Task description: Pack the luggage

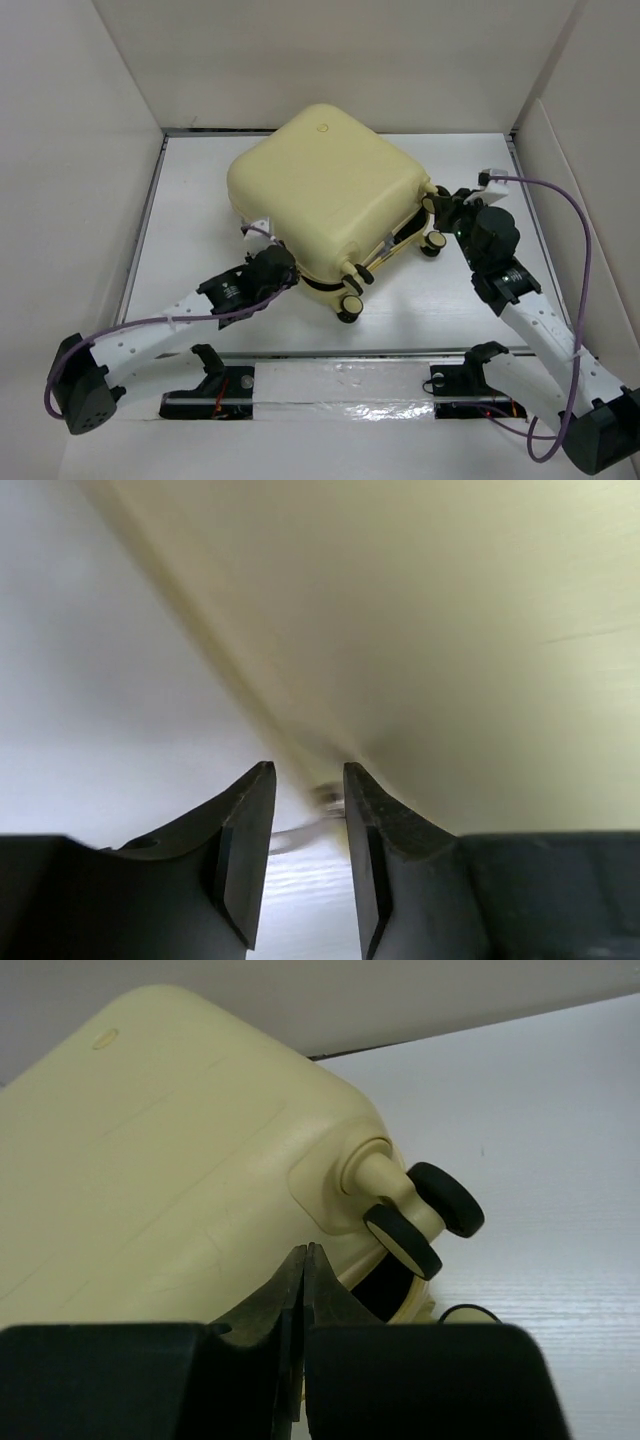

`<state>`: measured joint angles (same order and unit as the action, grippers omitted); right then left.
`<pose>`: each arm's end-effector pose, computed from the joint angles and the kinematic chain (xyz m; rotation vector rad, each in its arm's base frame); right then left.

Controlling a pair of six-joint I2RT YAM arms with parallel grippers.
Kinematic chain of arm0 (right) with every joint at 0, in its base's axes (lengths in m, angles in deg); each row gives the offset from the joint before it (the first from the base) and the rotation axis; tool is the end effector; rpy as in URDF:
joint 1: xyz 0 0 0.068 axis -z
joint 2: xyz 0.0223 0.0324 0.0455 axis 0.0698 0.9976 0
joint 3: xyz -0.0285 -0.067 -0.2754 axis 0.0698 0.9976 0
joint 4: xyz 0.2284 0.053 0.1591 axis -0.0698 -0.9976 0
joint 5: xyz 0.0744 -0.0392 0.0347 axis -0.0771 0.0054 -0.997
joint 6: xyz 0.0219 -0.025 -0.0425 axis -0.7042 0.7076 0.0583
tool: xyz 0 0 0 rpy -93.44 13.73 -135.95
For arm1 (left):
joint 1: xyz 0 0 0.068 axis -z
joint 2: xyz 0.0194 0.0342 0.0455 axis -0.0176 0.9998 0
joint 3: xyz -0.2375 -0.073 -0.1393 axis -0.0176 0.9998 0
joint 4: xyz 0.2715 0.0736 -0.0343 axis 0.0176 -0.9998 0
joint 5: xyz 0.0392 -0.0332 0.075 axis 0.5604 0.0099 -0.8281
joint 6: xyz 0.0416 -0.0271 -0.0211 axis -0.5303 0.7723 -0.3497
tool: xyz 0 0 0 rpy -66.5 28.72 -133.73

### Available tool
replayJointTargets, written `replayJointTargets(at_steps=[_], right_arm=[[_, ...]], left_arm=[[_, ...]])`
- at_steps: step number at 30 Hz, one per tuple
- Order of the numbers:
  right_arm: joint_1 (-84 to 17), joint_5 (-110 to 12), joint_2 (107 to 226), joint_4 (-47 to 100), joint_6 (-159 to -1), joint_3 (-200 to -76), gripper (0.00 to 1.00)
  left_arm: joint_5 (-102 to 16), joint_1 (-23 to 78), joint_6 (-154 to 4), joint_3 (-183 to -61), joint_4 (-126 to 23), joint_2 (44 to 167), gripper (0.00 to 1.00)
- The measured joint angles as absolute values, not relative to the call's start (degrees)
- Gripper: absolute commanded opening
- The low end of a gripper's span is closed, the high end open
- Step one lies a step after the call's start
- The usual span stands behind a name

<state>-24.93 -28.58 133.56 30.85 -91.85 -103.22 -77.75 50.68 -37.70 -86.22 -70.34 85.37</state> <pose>0.2074 0.0710 0.3371 0.1328 1.6436 0.3482 0.1553 -0.1586 0.2486 -0.2525 2.1459 -0.5159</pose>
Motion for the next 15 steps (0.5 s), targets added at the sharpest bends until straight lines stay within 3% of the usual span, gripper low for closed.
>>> replayJointTargets(at_steps=[4, 7, 10, 15], right_arm=[[-24.03, -26.11, 133.36, 30.11, -92.18, -102.14, 0.0], [-23.51, -25.87, 133.62, 30.09, -92.27, -101.44, 0.0], [-23.47, -26.28, 134.87, 29.71, -92.42, -101.44, 0.0], [-24.08, -27.97, 136.81, 28.91, -92.64, -100.07, 0.0]], left_arm=[[-87.5, 56.84, -40.76, -99.38, -71.93, 85.07, 0.58], [-88.84, 54.48, -44.52, -102.55, -60.72, 81.42, 0.63], [-85.56, 45.65, -47.17, -108.36, -54.67, 83.12, 0.68], [-73.93, 28.1, -49.68, -127.55, -50.45, 99.8, 0.7]])
